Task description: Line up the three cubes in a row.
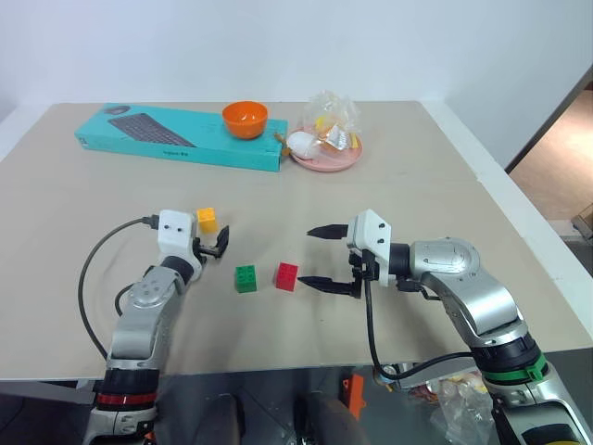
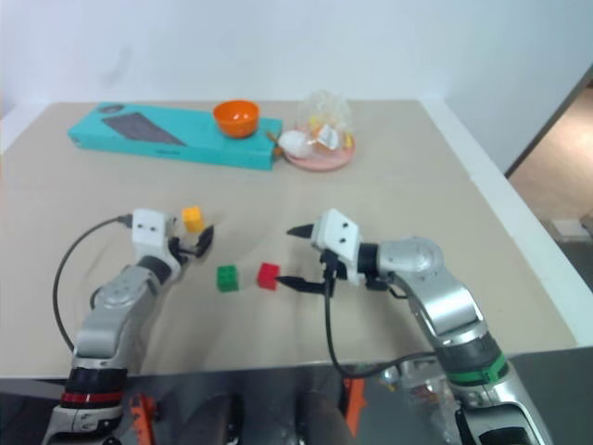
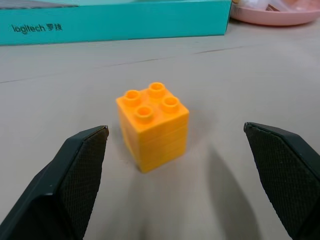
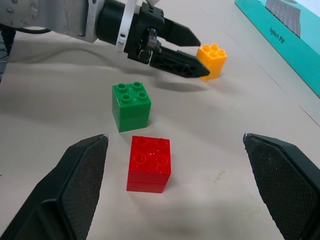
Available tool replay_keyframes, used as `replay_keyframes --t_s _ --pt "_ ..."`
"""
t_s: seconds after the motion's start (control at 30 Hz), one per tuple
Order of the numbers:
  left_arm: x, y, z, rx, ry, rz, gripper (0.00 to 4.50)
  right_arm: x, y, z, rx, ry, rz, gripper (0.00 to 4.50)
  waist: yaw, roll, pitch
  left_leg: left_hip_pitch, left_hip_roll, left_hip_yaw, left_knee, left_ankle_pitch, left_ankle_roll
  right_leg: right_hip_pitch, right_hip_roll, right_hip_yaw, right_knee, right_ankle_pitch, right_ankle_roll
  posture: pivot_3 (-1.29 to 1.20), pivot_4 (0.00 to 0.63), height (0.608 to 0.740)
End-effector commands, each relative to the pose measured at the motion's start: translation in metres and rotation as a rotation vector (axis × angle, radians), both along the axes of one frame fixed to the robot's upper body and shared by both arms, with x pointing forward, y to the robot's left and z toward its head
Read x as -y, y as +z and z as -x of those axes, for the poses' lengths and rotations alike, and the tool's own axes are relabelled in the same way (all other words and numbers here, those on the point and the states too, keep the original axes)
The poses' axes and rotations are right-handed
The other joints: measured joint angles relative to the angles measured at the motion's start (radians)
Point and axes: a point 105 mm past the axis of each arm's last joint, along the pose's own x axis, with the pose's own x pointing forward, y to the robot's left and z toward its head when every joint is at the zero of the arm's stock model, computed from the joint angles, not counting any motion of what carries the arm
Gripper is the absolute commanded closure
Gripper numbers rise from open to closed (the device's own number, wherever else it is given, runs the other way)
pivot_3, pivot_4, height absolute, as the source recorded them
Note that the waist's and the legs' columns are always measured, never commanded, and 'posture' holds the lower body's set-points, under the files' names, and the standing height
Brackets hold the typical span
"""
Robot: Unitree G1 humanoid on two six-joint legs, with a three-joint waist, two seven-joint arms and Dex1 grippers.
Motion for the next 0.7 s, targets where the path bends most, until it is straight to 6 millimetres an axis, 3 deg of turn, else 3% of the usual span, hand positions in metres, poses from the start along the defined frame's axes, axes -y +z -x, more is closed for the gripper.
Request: replay_keyframes --t_s 0.03,0.6,0.7 --pt "-0.003 0.011 -0.007 0.039 0.028 -0.005 0.01 0.003 0.014 0.0 0.049 -0.007 -0.016 0.0 0.0 0.0 0.0 0.0 0.0 0.0 0.0 0.0 0.0 0.0 0.0 0.0 0.0 0.0 0.0 0.0 0.15 0.74" --pt "0.003 0.002 -0.028 0.039 0.06 -0.021 0.01 0.005 0.017 -0.011 0.022 -0.082 -0.107 0.0 0.0 0.0 0.0 0.0 -0.001 0.0 0.0 0.0 0.0 0.0 0.0 0.0 0.0 0.0 0.001 0.0 0.15 0.74" --pt "0.001 0.003 -0.029 0.04 0.069 -0.013 1.15 0.005 0.016 -0.01 0.022 -0.082 -0.105 0.0 0.0 0.0 0.0 0.0 -0.001 0.0 0.0 0.0 0.0 0.0 0.0 0.0 0.0 0.0 0.001 0.0 0.15 0.74"
